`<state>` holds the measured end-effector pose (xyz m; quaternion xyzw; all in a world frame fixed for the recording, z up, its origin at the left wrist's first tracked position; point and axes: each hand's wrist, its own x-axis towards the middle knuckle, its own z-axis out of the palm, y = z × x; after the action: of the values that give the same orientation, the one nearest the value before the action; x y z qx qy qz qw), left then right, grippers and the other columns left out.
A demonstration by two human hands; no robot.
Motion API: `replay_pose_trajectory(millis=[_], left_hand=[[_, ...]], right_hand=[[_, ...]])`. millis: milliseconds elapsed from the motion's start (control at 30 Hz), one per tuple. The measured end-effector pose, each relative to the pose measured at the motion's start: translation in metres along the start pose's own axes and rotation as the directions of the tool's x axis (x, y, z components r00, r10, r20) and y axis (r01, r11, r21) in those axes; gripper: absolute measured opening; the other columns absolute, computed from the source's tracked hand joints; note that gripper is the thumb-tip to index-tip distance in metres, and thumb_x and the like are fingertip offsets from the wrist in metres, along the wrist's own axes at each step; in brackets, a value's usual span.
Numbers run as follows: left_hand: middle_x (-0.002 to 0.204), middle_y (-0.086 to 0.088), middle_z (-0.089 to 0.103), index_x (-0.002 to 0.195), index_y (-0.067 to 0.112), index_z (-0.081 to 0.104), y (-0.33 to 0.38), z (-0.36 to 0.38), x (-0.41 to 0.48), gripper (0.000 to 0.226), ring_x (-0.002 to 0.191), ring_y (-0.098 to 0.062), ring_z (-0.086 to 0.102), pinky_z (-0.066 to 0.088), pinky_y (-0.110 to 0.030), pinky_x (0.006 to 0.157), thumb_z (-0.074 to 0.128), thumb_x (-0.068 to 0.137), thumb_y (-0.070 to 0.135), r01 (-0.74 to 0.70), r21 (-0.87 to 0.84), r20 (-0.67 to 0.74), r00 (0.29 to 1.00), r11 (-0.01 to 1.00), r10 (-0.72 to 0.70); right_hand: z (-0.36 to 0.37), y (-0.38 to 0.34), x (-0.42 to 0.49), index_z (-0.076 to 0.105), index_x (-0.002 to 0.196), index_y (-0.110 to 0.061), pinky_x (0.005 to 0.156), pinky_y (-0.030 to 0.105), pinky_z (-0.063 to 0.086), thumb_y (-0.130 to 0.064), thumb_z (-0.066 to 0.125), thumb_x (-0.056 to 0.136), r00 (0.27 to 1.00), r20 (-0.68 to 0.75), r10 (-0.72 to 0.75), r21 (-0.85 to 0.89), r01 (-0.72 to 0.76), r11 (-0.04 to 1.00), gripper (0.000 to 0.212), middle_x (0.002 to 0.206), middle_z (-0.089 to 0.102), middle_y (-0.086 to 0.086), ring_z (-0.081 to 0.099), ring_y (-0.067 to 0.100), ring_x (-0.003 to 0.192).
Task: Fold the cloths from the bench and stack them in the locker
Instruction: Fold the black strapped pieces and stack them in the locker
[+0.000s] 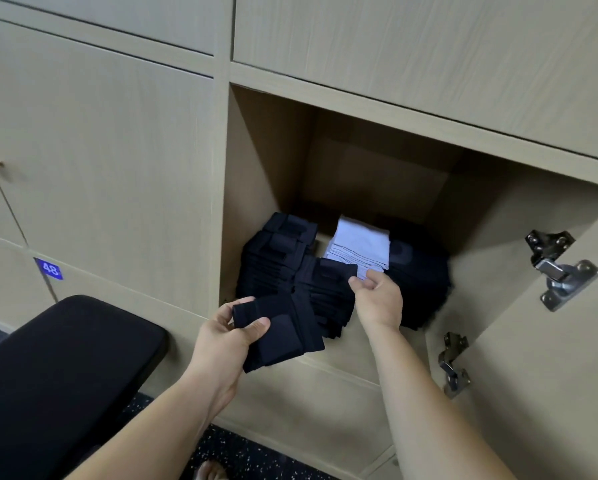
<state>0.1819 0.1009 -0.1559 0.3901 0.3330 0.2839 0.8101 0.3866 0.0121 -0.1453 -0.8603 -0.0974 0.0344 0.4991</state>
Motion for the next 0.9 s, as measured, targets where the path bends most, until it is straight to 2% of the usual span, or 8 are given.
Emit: replay_pose_trajectory(millis=[67, 133, 267, 367, 500, 667, 800, 900], left_hand=[[0.108, -0.014, 0.070, 0.114, 0.012, 0.061, 0.004, 0.002, -0.008, 0.032, 0.094, -0.031, 0.068, 0.056, -0.038, 0.072, 0.063, 0.088, -0.007, -0.011, -0.020, -0.032, 0.999, 1.000, 0.010], [0.106, -0.013, 0.069, 0.108, 0.014, 0.061, 0.008, 0.004, -0.017, 0.028, 0.092, -0.029, 0.068, 0.055, -0.037, 0.070, 0.062, 0.089, -0.007, -0.029, -0.039, -0.070, 0.997, 0.999, 0.026], [0.105, -0.013, 0.068, 0.111, 0.011, 0.059, 0.010, 0.009, -0.035, 0.027, 0.090, -0.027, 0.068, 0.055, -0.034, 0.068, 0.061, 0.090, -0.006, -0.047, -0.055, -0.110, 0.993, 0.997, 0.041], [0.102, -0.012, 0.069, 0.108, 0.012, 0.059, 0.010, 0.006, -0.052, 0.026, 0.088, -0.026, 0.068, 0.054, -0.034, 0.067, 0.060, 0.090, -0.007, -0.052, -0.013, -0.104, 0.993, 0.999, 0.050], [0.102, -0.009, 0.070, 0.102, 0.017, 0.059, 0.018, -0.006, -0.069, 0.029, 0.090, -0.026, 0.068, 0.056, -0.042, 0.081, 0.060, 0.088, -0.008, -0.059, 0.145, -0.066, 0.995, 0.988, 0.069], [0.090, -0.009, 0.072, 0.087, 0.009, 0.066, 0.033, -0.010, -0.088, 0.005, 0.079, -0.020, 0.069, 0.057, -0.030, 0.065, 0.064, 0.089, 0.005, -0.030, 0.450, 0.024, 0.999, 0.892, 0.021], [0.103, -0.012, 0.073, 0.105, 0.005, 0.064, 0.032, -0.009, -0.091, 0.012, 0.092, -0.024, 0.071, 0.060, -0.035, 0.077, 0.063, 0.094, 0.010, -0.036, 0.374, 0.015, 0.999, 0.927, 0.032], [0.108, -0.011, 0.072, 0.111, 0.008, 0.063, 0.030, -0.004, -0.090, 0.017, 0.097, -0.023, 0.070, 0.058, -0.035, 0.081, 0.059, 0.095, 0.005, -0.038, 0.179, 0.010, 0.999, 0.983, 0.037]], right_hand=[[-0.010, -0.002, -0.021, 0.065, 0.114, -0.015, 0.079, 0.028, 0.042, -0.030, 0.066, 0.088, 1.000, 0.014, -0.010, 0.092, 0.009, 0.996, 0.030, 0.103, 0.068, -0.005, 0.063, 0.015, 0.095], [-0.018, -0.004, -0.048, 0.070, 0.099, -0.013, 0.071, 0.026, 0.047, -0.033, 0.068, 0.087, 0.988, 0.152, -0.032, 0.220, -0.002, 0.976, 0.024, 0.086, 0.072, -0.005, 0.065, 0.011, 0.079], [-0.033, -0.011, -0.104, 0.072, 0.085, -0.021, 0.060, 0.021, 0.047, -0.041, 0.069, 0.086, 0.869, 0.494, -0.025, 0.233, -0.104, 0.967, 0.019, 0.073, 0.072, -0.008, 0.065, 0.006, 0.066], [-0.035, -0.009, -0.129, 0.069, 0.084, -0.019, 0.052, 0.018, 0.043, -0.023, 0.073, 0.084, 0.785, 0.619, -0.024, 0.245, -0.164, 0.956, 0.006, 0.072, 0.070, -0.003, 0.063, 0.008, 0.062], [-0.038, -0.016, -0.143, 0.065, 0.080, -0.012, 0.045, 0.016, 0.039, -0.009, 0.072, 0.082, 0.820, 0.571, -0.023, 0.312, -0.191, 0.931, 0.008, 0.065, 0.064, 0.000, 0.057, 0.005, 0.050], [-0.047, -0.032, -0.146, 0.066, 0.098, -0.011, 0.053, 0.019, 0.044, -0.012, 0.074, 0.081, 0.870, 0.491, -0.042, 0.359, -0.158, 0.920, 0.018, 0.075, 0.065, 0.000, 0.057, 0.009, 0.060], [-0.051, -0.034, -0.153, 0.068, 0.105, -0.015, 0.067, 0.025, 0.052, -0.022, 0.076, 0.081, 0.855, 0.513, -0.075, 0.378, -0.147, 0.914, 0.026, 0.094, 0.072, 0.001, 0.067, 0.013, 0.080], [-0.053, -0.027, -0.156, 0.069, 0.094, -0.019, 0.063, 0.024, 0.049, -0.027, 0.076, 0.081, 0.822, 0.567, -0.053, 0.342, -0.176, 0.923, 0.017, 0.088, 0.073, -0.004, 0.067, 0.012, 0.076]])
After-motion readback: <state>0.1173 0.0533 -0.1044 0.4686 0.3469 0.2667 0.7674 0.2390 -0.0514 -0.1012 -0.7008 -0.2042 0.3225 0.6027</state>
